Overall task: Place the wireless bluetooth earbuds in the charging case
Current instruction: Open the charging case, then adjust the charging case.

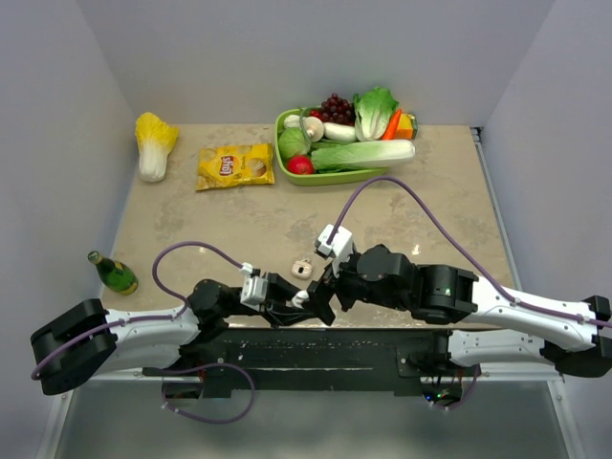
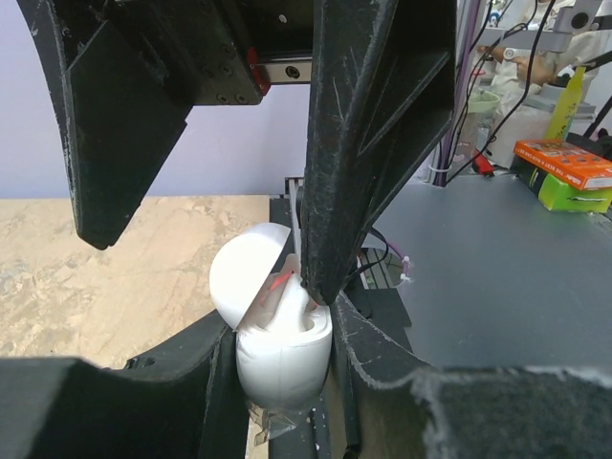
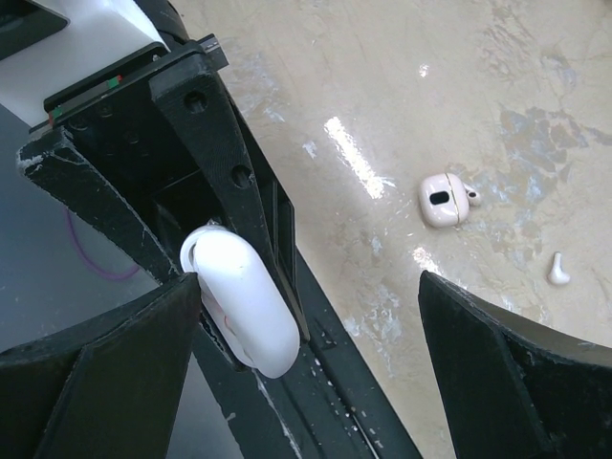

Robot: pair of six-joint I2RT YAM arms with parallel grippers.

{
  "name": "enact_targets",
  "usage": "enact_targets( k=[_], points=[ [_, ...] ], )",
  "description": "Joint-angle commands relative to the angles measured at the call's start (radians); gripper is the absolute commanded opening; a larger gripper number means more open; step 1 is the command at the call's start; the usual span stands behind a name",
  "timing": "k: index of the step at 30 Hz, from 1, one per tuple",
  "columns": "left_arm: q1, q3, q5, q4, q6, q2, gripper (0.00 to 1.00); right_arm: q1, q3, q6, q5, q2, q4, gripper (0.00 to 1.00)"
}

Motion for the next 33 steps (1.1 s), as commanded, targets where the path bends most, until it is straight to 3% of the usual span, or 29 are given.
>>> enact_targets(
  k=[1,33],
  points=[
    [-0.011,0.028,0.027,0.173,0.042,-0.018,0.0,-0.004,0.021,0.017,0.089,0.004,-0.02,0.95],
    [-0.017,0.005,0.016,0.182,0.047,-0.043,0.0,-0.019,0.022,0.044,0.166,0.007,-0.055,0.95]
  ],
)
